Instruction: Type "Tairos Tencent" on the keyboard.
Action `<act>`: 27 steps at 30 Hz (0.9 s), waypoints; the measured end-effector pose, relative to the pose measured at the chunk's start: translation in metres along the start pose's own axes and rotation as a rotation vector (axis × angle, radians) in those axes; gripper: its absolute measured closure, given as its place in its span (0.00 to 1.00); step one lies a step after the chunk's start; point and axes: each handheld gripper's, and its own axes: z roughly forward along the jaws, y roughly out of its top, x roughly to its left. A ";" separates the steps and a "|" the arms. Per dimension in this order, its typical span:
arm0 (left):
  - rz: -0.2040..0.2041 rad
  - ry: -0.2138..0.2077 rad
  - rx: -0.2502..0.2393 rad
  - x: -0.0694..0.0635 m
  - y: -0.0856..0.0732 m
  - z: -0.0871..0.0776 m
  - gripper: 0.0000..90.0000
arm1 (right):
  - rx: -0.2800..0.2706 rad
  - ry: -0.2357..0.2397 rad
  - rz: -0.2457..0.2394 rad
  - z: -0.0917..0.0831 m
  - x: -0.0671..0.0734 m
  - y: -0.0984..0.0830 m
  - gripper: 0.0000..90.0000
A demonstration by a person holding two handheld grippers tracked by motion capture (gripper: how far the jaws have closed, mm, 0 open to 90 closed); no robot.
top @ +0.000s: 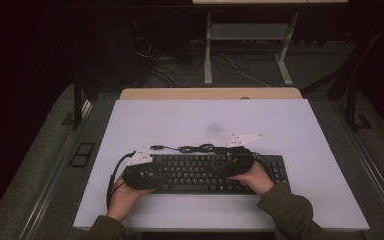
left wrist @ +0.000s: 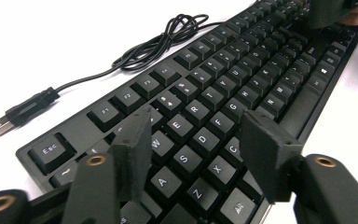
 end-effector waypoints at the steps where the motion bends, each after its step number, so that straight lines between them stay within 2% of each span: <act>1: 0.005 -0.005 0.001 0.000 0.000 0.000 0.46 | -0.001 -0.002 0.000 0.000 0.000 0.000 0.21; 8: 0.003 -0.016 0.001 -0.003 0.000 0.005 0.33 | 0.003 0.001 -0.006 0.002 0.001 0.001 0.22; 13: 0.007 -0.022 0.000 -0.004 0.001 0.007 0.30 | 0.003 0.006 -0.010 0.003 0.001 0.002 0.34; 22: 0.018 -0.020 -0.008 -0.006 0.002 0.008 0.23 | 0.021 0.021 -0.003 0.010 0.001 0.005 0.47; 27: 0.021 -0.024 -0.007 -0.007 0.002 0.010 0.21 | 0.033 0.040 0.000 0.015 0.000 0.007 0.60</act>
